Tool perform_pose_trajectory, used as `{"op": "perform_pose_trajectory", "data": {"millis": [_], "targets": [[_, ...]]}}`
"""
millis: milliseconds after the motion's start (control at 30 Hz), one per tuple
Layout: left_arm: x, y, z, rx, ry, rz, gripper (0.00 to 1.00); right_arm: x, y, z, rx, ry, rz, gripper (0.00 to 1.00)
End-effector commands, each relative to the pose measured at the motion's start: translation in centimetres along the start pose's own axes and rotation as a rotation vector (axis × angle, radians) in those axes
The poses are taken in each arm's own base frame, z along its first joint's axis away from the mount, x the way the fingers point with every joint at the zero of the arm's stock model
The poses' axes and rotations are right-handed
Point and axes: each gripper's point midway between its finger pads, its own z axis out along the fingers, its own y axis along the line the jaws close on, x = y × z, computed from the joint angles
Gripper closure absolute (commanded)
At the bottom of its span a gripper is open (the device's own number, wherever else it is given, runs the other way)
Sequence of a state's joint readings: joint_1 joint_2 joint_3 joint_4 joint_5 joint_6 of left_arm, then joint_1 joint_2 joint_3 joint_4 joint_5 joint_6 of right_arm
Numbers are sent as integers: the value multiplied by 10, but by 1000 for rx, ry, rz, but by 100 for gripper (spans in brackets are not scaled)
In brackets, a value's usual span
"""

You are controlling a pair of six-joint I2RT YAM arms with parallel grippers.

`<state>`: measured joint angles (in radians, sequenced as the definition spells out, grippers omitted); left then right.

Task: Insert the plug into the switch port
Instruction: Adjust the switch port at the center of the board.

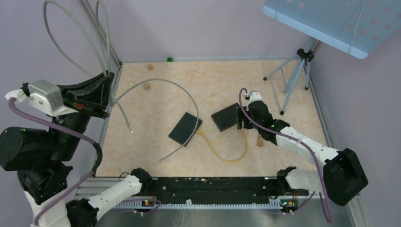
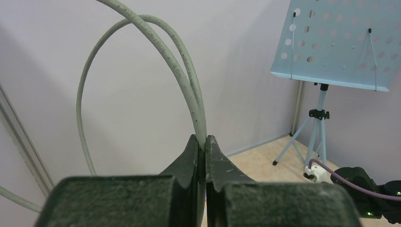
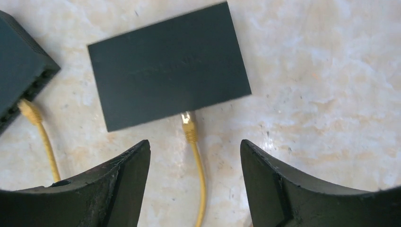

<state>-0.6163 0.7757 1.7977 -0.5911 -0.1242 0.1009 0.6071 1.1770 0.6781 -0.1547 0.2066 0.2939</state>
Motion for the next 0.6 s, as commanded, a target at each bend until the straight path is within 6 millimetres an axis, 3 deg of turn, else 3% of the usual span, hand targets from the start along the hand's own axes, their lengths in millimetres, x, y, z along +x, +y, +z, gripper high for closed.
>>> {"op": "perform_pose_trajectory", "data": {"millis": [0,133,567], "targets": [[-14,-1,1,6,-62,-20,100,23,-8,0,-9,102,25,31],[-17,-2,1,11,-68,-24,100,38,2,11,-61,159,27,34],[-16,-5,-1,26,-55,-36,100,63,-11,55,37,196,44,45]]}}
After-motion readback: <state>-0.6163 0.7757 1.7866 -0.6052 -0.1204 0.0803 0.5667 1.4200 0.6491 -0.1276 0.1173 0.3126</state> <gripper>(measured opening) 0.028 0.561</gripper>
